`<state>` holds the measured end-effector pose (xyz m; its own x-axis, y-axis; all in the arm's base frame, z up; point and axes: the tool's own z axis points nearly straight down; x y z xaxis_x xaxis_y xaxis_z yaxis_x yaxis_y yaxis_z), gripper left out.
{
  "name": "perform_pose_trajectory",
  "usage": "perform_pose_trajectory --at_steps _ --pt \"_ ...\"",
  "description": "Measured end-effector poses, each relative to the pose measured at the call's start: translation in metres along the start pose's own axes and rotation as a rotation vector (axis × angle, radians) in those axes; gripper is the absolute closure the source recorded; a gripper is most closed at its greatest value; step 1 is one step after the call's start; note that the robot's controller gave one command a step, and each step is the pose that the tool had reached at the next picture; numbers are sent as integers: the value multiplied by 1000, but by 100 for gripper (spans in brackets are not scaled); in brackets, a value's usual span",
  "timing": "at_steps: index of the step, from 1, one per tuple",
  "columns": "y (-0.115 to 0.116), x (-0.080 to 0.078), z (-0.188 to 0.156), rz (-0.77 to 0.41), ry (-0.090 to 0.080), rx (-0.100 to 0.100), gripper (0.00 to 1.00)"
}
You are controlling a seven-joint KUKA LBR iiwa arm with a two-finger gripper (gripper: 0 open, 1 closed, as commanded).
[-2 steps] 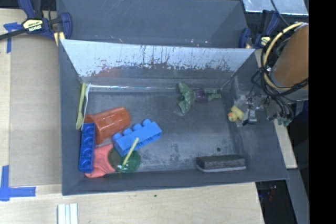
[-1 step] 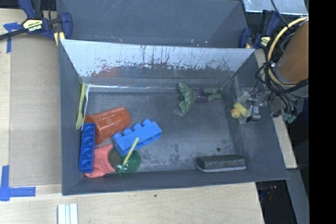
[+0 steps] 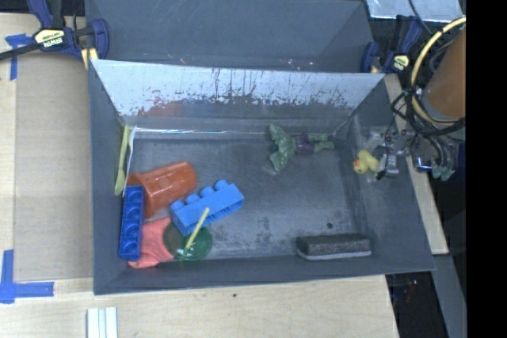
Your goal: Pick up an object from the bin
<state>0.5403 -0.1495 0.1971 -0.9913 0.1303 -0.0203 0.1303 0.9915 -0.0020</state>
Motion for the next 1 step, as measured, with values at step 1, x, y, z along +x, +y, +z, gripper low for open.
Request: perform_pose_trajectory --at_steps 1 --pt "0 -2 -15 -1 -8 1 100"
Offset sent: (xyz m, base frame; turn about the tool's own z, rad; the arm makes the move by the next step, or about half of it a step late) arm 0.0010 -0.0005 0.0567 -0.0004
